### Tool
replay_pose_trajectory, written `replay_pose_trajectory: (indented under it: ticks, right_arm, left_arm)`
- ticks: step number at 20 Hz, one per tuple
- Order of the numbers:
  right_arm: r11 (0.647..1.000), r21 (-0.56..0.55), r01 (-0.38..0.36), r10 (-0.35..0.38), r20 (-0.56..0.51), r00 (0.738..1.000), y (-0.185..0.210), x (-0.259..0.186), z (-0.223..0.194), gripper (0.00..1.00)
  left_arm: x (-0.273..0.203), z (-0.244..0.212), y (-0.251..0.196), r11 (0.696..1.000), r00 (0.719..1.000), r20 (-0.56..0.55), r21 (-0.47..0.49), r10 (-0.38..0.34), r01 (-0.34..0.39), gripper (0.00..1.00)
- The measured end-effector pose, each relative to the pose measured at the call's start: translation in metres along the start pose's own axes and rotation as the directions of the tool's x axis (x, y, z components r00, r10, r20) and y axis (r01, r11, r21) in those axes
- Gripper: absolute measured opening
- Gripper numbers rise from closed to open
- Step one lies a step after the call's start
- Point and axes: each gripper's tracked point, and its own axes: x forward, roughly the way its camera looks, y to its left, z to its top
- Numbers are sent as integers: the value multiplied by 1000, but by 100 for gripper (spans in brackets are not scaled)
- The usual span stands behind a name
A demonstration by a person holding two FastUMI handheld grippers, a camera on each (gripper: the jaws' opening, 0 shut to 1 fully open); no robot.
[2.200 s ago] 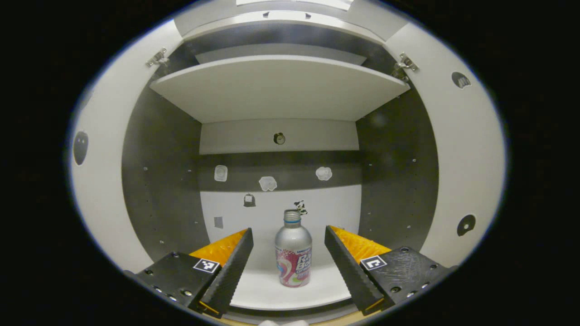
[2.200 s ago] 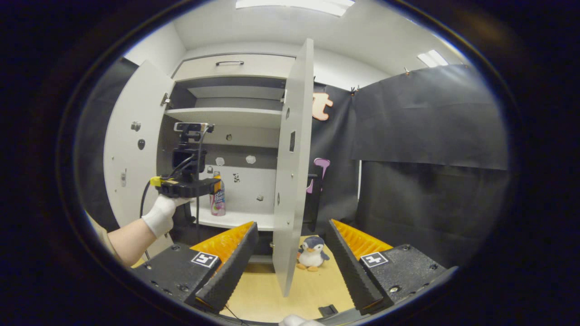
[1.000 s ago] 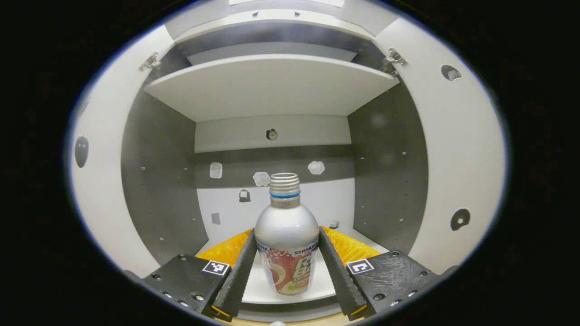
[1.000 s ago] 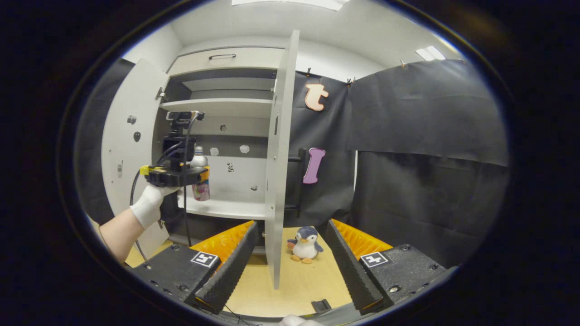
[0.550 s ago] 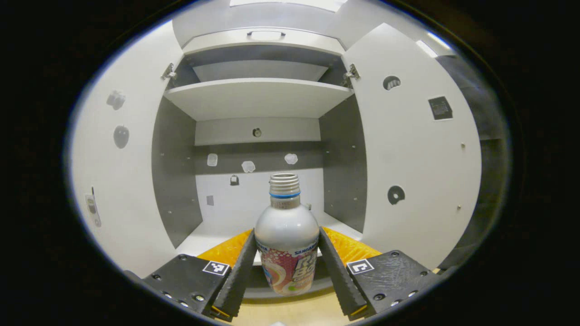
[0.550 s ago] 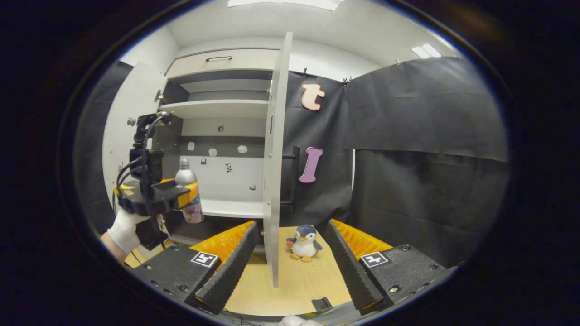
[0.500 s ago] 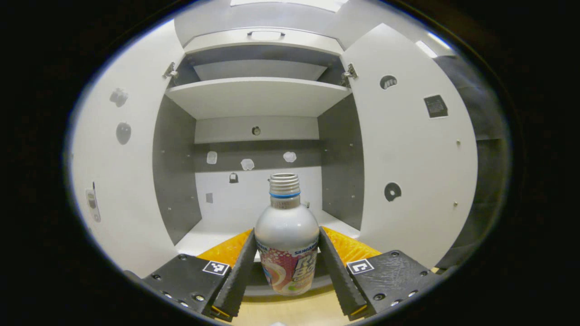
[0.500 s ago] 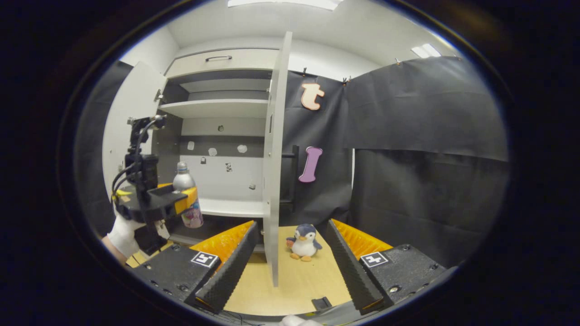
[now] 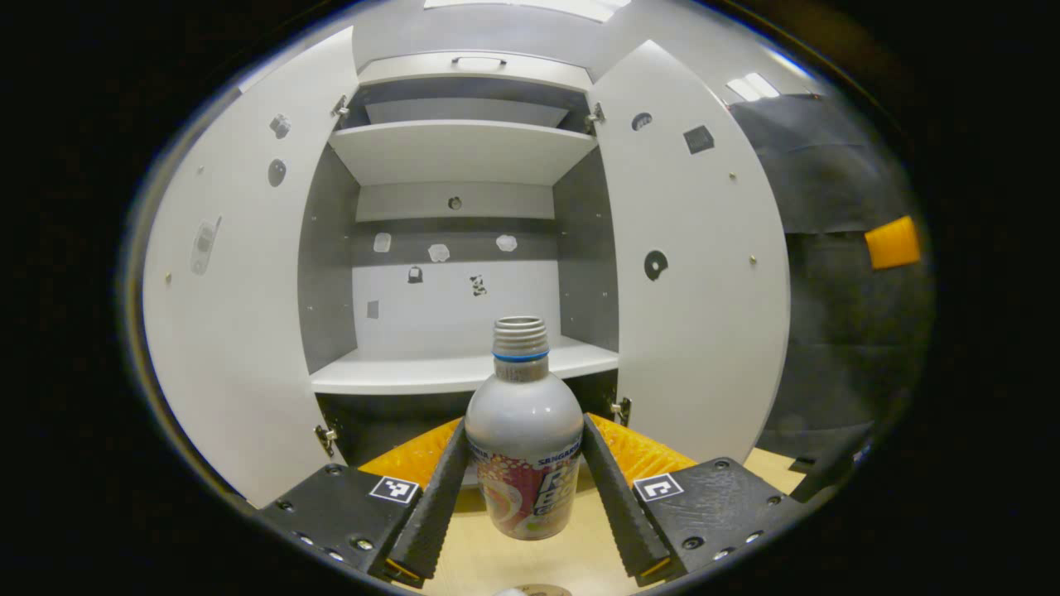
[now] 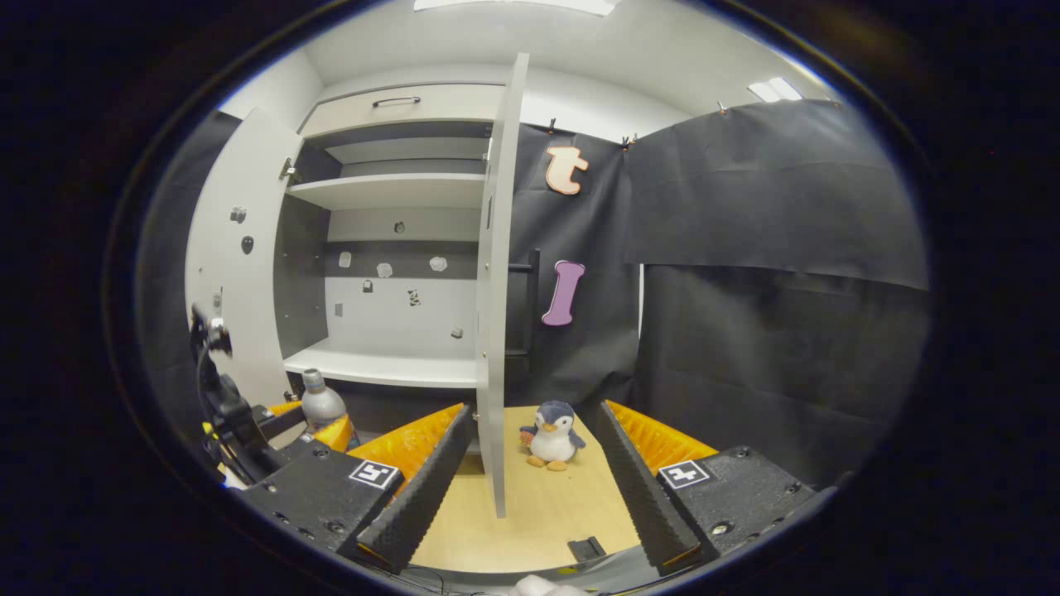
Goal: Grasp the bottle in the cabinet with the left hand and place it on the coaster, then close the right door with the right hand and the left door with the left hand.
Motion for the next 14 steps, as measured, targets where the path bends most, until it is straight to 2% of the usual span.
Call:
replay_pose_trajectory:
  ticks: [4, 5, 6, 7, 11, 13, 14]
  right_arm:
    - [1000, -25, 11, -11, -23, 1000, -2, -2, -7, 99]
    - [999, -31, 11, -12, -34, 999, -1, -2, -10, 99]
    - [999, -37, 11, -13, -45, 999, -1, -3, -13, 99]
    - [999, -40, 12, -14, -55, 998, -1, -3, -16, 99]
    - [998, -55, 3, -7, -74, 997, 7, -2, -20, 100]
    - [997, -76, -14, 7, -89, 996, 14, -2, -24, 99]
    - [996, -86, -21, 12, -98, 995, 16, -2, -26, 99]
  left_arm:
    - [-15, -37, -12, 999, 999, 26, -2, -44, 44, 79]
    - [-21, -47, -11, 999, 999, 23, -7, -46, 46, 82]
    - [-24, -60, -11, 999, 999, 15, -14, -45, 45, 79]
    - [-28, -73, -11, 999, 999, 0, -19, -48, 48, 83]
    - [-46, -116, -9, 998, 998, -27, -20, -56, 55, 79]
    - [-53, -128, -7, 998, 998, -1, -29, -64, 64, 83]
    - [-53, -133, -7, 998, 998, 6, -28, -61, 61, 79]
